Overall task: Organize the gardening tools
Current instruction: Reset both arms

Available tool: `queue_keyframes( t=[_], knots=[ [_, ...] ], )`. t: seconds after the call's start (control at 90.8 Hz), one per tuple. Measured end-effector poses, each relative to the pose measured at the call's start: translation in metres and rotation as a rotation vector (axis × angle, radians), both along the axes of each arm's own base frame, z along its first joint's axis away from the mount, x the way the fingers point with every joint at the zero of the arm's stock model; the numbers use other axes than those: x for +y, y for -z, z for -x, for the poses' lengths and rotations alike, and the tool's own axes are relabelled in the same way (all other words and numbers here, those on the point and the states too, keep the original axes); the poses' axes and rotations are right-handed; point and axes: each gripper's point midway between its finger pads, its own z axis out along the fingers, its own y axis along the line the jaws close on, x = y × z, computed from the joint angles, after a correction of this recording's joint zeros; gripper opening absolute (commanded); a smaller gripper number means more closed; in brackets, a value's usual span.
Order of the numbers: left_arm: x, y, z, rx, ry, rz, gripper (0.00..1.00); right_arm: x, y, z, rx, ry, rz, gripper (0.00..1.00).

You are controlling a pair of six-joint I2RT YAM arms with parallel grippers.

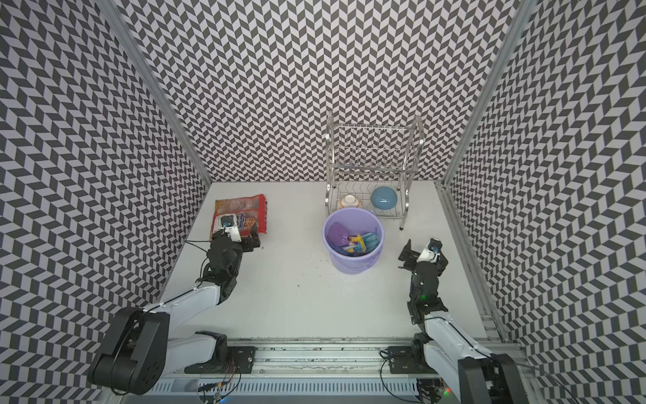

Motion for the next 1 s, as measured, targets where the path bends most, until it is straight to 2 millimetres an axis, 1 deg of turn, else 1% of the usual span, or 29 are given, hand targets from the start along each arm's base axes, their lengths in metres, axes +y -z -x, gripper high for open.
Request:
queue_keyframes(
  t=[0.066,0.198,0.331,0.441,0.562,0.716,0.826,1.003],
  knots=[
    [0.005,0.006,0.002,-0.012,0.004,-0.001,1.0,0.003,0.002,-0.002,-0.01,-0.019,0.009,1.0],
    [0.015,0.016,0.005,-0.028,0.003,-0.002,1.0,0.01,-0.007,-0.007,-0.075,-0.06,0.015,1.0],
    [0.02,0.025,0.007,-0.049,0.016,0.003,1.0,0.015,-0.01,-0.013,-0.102,-0.089,0.026,1.0],
    [0.02,0.029,0.006,-0.06,0.039,0.005,1.0,0.019,-0.014,-0.016,-0.128,-0.113,0.034,1.0],
    [0.014,0.029,0.002,-0.082,0.08,0.005,1.0,0.025,-0.018,-0.019,-0.147,-0.149,0.057,1.0],
    [0.011,0.04,-0.001,-0.066,0.114,0.008,1.0,0.033,-0.024,-0.021,-0.18,-0.196,0.096,1.0],
    [0.014,0.036,-0.001,-0.084,0.114,0.016,1.0,0.038,-0.019,-0.022,-0.175,-0.223,0.12,1.0],
    [0.018,0.031,-0.008,-0.095,0.097,0.022,1.0,0.042,-0.011,-0.026,-0.162,-0.254,0.139,1.0]
  ],
)
